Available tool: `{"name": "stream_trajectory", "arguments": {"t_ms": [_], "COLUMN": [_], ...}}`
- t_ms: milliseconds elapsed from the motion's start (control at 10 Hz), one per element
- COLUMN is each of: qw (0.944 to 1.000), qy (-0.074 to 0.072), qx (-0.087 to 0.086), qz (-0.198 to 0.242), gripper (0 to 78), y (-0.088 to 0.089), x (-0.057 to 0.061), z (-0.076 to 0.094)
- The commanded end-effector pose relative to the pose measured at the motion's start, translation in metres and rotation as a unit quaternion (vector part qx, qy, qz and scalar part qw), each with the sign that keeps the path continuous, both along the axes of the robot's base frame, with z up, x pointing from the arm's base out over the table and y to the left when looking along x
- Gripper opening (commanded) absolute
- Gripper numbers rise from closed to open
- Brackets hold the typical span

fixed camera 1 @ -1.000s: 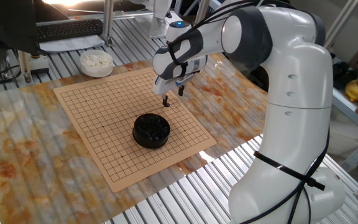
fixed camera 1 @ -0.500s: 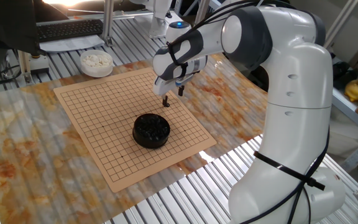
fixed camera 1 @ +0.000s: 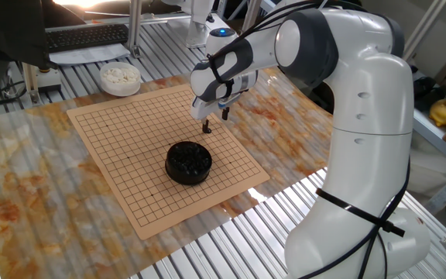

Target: Play the first move as black on the 3-4 point in the upper right corner of the Go board

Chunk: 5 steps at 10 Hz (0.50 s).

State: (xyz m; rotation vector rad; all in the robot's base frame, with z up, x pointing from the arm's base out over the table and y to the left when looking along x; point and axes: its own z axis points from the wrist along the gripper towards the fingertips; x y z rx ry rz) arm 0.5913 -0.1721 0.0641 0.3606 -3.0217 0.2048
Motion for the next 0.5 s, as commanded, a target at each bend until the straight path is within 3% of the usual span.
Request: {"name": "stream_trajectory", "arguments": {"t_ms": [100,500], "qw": [1.0000,1.0000], "qy": [-0.002,-0.001], "qx": [-0.002,-0.003], "qz": [0.000,0.000], "gripper": [77.5,77.5], "y": [-0.0021,-0.0038], "x": [0.0032,0.0050], "z": [0.0033,0.0048]}}
